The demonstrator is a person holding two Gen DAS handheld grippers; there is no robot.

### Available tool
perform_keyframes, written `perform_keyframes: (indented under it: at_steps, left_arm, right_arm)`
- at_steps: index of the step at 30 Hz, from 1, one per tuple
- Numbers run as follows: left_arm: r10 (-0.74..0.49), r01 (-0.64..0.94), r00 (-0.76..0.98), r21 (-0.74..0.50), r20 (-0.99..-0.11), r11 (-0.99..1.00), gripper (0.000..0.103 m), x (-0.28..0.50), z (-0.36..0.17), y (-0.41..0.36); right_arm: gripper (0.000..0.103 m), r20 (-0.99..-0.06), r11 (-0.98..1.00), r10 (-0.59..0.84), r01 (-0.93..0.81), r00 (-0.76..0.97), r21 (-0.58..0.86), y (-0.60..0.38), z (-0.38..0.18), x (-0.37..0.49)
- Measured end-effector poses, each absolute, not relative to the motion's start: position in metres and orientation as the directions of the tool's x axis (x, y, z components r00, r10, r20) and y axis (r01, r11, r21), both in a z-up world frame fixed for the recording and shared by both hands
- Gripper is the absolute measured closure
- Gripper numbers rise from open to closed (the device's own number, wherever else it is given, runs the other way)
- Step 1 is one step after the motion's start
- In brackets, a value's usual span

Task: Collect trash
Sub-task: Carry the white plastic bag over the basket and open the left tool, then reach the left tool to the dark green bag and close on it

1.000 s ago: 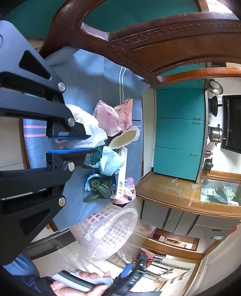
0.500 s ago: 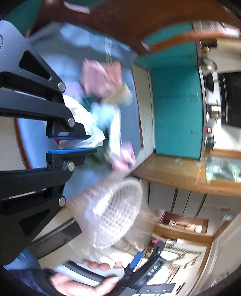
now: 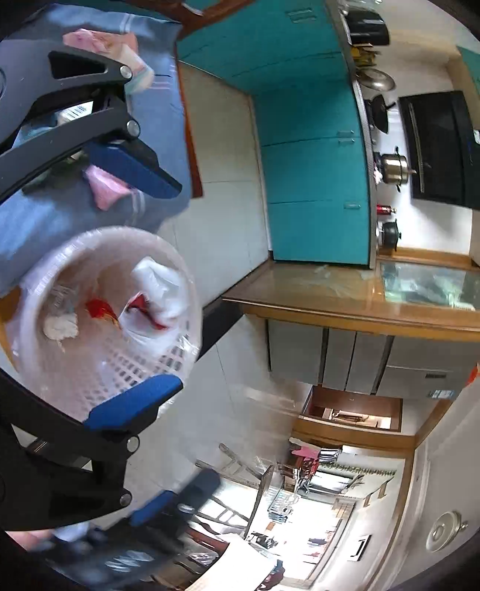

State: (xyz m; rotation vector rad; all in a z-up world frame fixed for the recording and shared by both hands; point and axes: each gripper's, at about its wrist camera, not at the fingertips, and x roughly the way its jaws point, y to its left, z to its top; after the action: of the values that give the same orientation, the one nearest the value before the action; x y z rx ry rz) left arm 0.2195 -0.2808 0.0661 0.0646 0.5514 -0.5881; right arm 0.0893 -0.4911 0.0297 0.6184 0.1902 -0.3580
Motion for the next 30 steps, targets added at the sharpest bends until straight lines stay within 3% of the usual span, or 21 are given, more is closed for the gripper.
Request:
perform_keyframes:
  at_steps: [9,16,20,24,30]
  left_arm:
    - [-0.3,0.321,0.802,-0.051,-0.516,0.946,0.004,0.193,0.045,-0.111]
    - [-0.107,0.092,0.844,-0.055,-0.525,0.994,0.004,0.19,0.015,-0.006]
    - [-0.156,0.1,0.787,-0.127,-0.597,0.987,0.004,0.196,-0.005,0.009]
    - [-0.155,0.168,0.784,-0.035,-0.601,0.985,0.003,0.188,-0.007,-0.008]
    - [-0.192,0.204,0.776,-0.049,-0.601,0.978,0.003,0.179,-0.001,-0.012]
  right_arm:
    - [0.003,-0.302,0.81,-0.216,0.343,0.928,0.475,-0.471,0.03,0.102]
    - [0.003,-0.369,0.915,-0.1,0.232,0.924,0.33,-0.411,0.027,0.12]
    - [0.003,-0.45,0.965,0.008,0.111,0.893,0.237,-0.354,0.016,0.129]
    - [0.003,-0.506,0.985,0.059,0.032,0.861,0.169,-0.312,0.007,0.135]
    - [0.003,-0.551,0.996,0.075,-0.031,0.831,0.088,-0.276,-0.005,0.137]
